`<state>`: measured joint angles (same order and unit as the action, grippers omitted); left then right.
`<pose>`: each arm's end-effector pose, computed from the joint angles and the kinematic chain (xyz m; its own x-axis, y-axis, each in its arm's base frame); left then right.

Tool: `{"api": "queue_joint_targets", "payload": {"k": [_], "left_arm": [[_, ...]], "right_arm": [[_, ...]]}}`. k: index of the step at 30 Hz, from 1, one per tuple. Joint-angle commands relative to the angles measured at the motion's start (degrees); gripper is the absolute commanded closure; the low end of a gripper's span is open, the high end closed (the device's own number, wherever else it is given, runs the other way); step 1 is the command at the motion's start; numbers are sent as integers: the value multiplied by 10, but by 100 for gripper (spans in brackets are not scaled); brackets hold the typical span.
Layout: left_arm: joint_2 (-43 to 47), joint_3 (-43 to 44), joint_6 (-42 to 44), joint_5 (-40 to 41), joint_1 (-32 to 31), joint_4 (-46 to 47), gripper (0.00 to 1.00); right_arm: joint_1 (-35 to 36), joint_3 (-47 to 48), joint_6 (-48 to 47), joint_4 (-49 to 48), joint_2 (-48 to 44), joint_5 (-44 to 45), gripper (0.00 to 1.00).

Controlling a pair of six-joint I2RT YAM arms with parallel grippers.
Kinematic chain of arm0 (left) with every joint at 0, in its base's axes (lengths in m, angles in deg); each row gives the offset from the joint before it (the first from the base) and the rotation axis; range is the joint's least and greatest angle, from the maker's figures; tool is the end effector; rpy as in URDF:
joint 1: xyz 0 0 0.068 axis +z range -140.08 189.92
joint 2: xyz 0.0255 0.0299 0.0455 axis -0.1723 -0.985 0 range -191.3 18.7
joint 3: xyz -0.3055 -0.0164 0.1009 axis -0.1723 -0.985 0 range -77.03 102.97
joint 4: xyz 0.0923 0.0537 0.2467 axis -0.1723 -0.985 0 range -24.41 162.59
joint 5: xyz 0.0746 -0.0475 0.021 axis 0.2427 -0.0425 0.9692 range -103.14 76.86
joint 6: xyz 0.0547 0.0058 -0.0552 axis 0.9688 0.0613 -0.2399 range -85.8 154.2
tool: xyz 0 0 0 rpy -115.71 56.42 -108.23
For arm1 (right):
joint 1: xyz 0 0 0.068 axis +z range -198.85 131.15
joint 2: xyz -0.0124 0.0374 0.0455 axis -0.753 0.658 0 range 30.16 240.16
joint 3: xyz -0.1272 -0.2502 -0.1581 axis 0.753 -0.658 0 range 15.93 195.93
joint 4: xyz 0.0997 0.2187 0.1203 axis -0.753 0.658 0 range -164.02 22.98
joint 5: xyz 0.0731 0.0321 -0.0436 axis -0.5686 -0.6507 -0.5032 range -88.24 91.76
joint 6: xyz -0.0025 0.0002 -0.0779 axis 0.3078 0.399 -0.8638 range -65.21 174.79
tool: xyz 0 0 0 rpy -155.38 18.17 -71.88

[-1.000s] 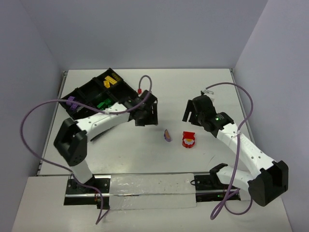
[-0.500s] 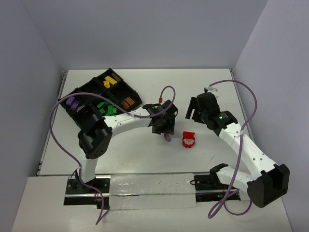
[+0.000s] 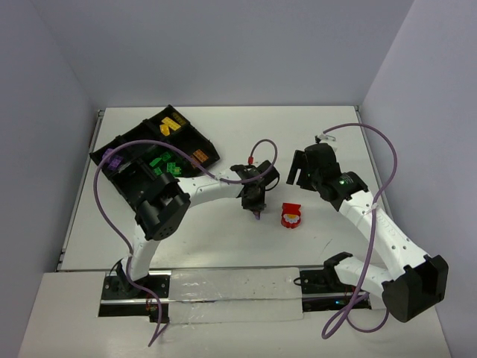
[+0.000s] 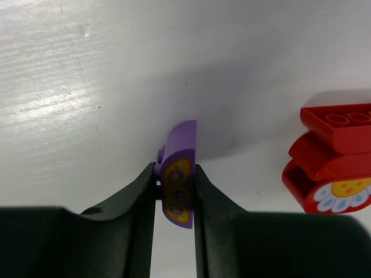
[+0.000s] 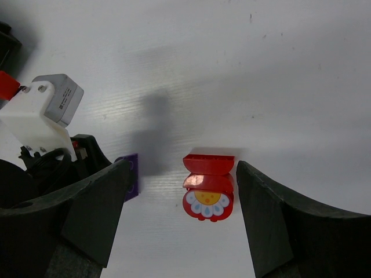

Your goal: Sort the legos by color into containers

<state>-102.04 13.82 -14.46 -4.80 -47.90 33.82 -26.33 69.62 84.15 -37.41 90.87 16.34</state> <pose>0.2642 -0.4019 0.1798 -0.9353 0.0917 -0.3418 0.1622 0.9695 -0.1838 0.2139 0.0705 0.3211 -0.6547 0.2421 -0.7160 0.1360 0.9696 0.2035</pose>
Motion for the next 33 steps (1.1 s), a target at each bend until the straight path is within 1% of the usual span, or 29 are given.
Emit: {"api": "queue_joint_targets", "payload": {"k": [1, 2, 3, 7, 8, 10, 11, 12, 13, 15, 16, 19, 21, 22, 23, 24, 26, 27, 29, 33], "left_arm": [[15, 27, 0, 38, -4, -12, 85], [17, 28, 3, 43, -3, -20, 90], [24, 36, 6, 52, -3, -38, 99], [73, 35, 20, 95, 15, -65, 100], [97, 25, 24, 101, 29, -70, 100], [140, 0, 31, 103, 83, -77, 100], [159, -10, 35, 101, 94, -79, 100], [190, -20, 40, 98, 120, -79, 100], [236, -42, 49, 94, 175, -79, 100], [281, -63, 63, 95, 234, -71, 100], [321, -78, 75, 95, 293, -64, 100], [363, -95, 94, 86, 422, -52, 100], [374, -103, 95, 60, 490, -43, 100], [376, -109, 96, 45, 544, -36, 100], [376, -112, 96, 21, 583, -23, 100], [374, -113, 99, 10, 609, -17, 100], [357, -107, 101, -2, 651, -4, 100], [347, -104, 102, -6, 655, -3, 100], [312, -84, 106, -29, 691, 5, 100], [270, -66, 101, -43, 722, 29, 100]], "right_arm": [[-4, 33, -6, 1, -9, 5, 19], [-4, 34, -6, 2, -9, 5, 19], [-4, 35, -6, 1, -9, 5, 19], [-4, 38, -7, 1, -11, 6, 19], [-4, 40, -8, 1, -11, 6, 19], [-4, 41, -9, 2, -13, 7, 19], [-4, 41, -10, 1, -13, 7, 19], [-4, 42, -11, 1, -13, 8, 19], [-4, 42, -15, 1, -12, 9, 19], [-4, 42, -19, -1, -10, 13, 19], [-5, 42, -23, -5, -8, 14, 19], [-6, 44, -25, -16, -1, 5, 19], [-6, 44, -23, -24, 4, -7, 19], [-6, 44, -21, -30, 8, -10, 19], [-6, 44, -20, -32, 11, -14, 19], [-6, 44, -19, -36, 12, -18, 19], [-6, 44, -23, -37, 17, -19, 19], [-6, 43, -23, -37, 18, -19, 19], [-6, 44, -28, -35, 19, -15, 19], [-6, 39, -28, -36, 17, -13, 19]]}}
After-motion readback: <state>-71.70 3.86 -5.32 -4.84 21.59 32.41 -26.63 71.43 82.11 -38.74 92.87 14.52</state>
